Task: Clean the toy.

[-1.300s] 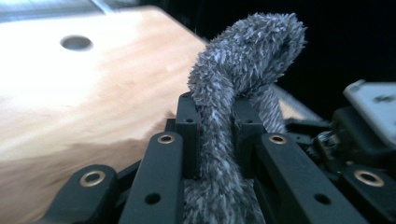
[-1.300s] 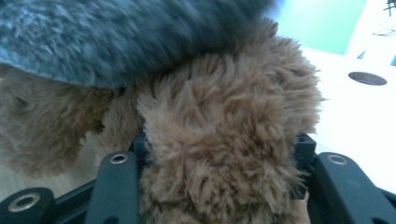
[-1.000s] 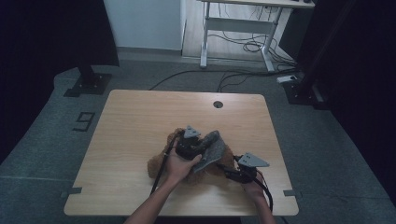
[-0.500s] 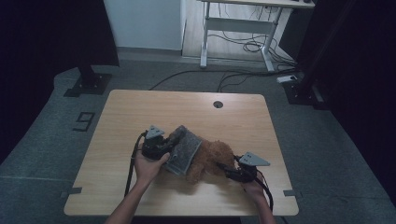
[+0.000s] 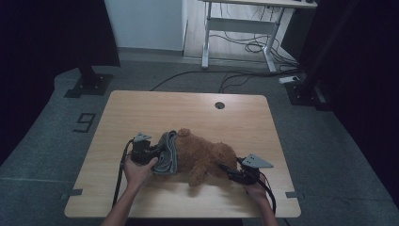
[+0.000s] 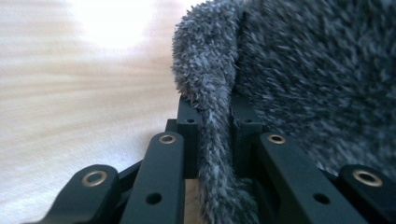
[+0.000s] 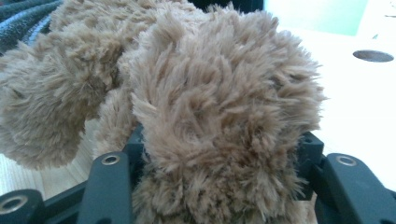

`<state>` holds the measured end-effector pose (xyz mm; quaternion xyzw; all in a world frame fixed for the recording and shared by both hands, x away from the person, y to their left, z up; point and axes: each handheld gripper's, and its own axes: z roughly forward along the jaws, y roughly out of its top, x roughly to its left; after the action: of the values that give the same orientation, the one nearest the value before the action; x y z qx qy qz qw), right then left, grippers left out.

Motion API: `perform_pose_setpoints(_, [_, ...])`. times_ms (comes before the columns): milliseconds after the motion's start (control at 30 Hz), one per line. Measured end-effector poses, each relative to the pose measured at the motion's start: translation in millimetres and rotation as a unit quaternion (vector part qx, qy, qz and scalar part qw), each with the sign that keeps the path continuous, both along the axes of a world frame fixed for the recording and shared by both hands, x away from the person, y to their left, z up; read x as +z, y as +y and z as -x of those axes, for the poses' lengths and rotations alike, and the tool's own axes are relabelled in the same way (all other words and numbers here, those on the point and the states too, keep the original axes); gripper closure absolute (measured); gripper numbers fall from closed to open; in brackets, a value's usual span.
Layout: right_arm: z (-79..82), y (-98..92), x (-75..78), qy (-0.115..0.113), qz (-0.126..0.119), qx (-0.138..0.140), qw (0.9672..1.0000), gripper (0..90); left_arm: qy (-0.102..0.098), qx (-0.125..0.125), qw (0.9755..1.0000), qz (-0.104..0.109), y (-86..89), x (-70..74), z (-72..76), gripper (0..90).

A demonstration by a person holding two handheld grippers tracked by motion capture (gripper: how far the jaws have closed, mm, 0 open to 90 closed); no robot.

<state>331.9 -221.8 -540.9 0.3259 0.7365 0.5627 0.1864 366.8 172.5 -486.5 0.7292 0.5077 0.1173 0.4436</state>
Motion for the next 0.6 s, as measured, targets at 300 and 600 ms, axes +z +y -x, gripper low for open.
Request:
perform_pose_setpoints(300, [0.0,-0.1,0.2,-0.001,0.001,-0.001,1.0,42.7,-0.096,-0.044,0.994,0.026,-33.7,72.9,16.2,77.3])
perform_pose_setpoints(600, [4.4,5.7,2.8,-0.032,0.031,-0.011,0.9989,42.8,-0.085,-0.124,0.9884,0.021,-132.6,82.0,-1.6,76.8])
